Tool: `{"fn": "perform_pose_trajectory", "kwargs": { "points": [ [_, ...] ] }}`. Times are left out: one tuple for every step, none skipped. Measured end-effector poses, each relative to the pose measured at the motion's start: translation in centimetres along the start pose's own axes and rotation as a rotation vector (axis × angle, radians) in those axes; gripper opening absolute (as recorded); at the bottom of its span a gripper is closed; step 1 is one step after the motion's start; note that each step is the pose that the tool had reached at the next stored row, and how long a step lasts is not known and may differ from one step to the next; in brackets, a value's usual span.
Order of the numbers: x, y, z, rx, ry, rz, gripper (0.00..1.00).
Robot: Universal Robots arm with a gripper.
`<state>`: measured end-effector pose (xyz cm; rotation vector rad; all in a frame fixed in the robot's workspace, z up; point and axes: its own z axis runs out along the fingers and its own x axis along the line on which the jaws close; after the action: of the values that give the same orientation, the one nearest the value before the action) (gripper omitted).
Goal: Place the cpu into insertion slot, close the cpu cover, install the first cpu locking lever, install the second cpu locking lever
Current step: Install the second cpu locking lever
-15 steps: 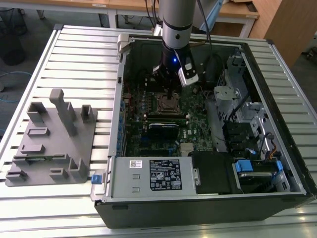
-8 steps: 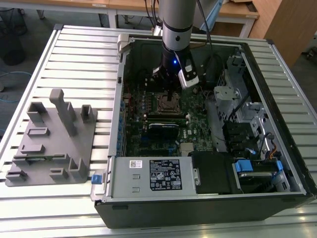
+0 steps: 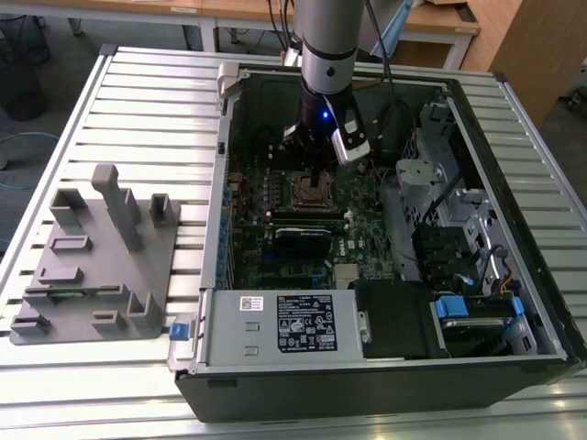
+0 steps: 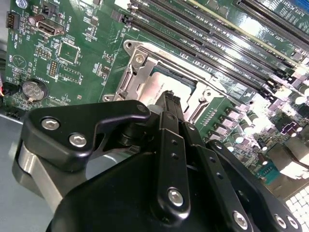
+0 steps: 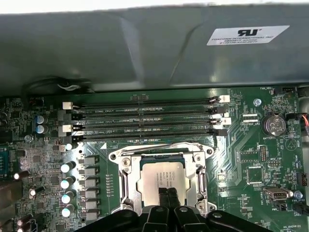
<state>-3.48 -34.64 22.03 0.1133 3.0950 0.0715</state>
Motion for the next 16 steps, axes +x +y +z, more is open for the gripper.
{"fn": "perform_pose_trajectory", "kwargs": {
  "points": [
    [0.0, 0.0, 0.0, -0.0001, 0.0001, -0.003, 0.11],
    [0.0, 0.0, 0.0, -0.0003, 0.0002, -0.005, 0.11],
    [0.0, 0.0, 0.0, -0.0003, 0.0002, -0.005, 0.11],
    [0.0, 0.0, 0.0, -0.0003, 0.0002, -0.005, 0.11],
    [0.0, 0.0, -0.01, -0.0003, 0.0002, -0.005, 0.11],
    [0.0, 0.0, -0.04, -0.0002, 0.0003, -0.005, 0.11],
    [0.0, 0.0, -0.1, 0.0001, 0.0004, -0.005, 0.11],
    [0.0, 0.0, -0.13, -0.0001, 0.0003, -0.005, 0.11],
    [-0.01, 0.01, -0.16, -0.0003, 0.0002, -0.005, 0.11],
    [-0.01, 0.01, -0.21, -0.0002, 0.0003, -0.005, 0.11],
    [-0.01, 0.01, -0.28, -0.0002, 0.0003, -0.005, 0.11],
    [-0.01, 0.02, -0.34, -0.0002, 0.0003, -0.005, 0.11],
    [-0.01, 0.02, -0.4, -0.0002, 0.0003, -0.005, 0.11],
    [-0.02, 0.02, -0.44, -0.0003, 0.0003, -0.005, 0.11],
    [-0.02, 0.03, -0.45, -0.0006, 0.0001, -0.005, 0.11],
    [-0.02, 0.03, -0.45, -0.0007, 0.0001, -0.005, 0.11]
  ]
}}
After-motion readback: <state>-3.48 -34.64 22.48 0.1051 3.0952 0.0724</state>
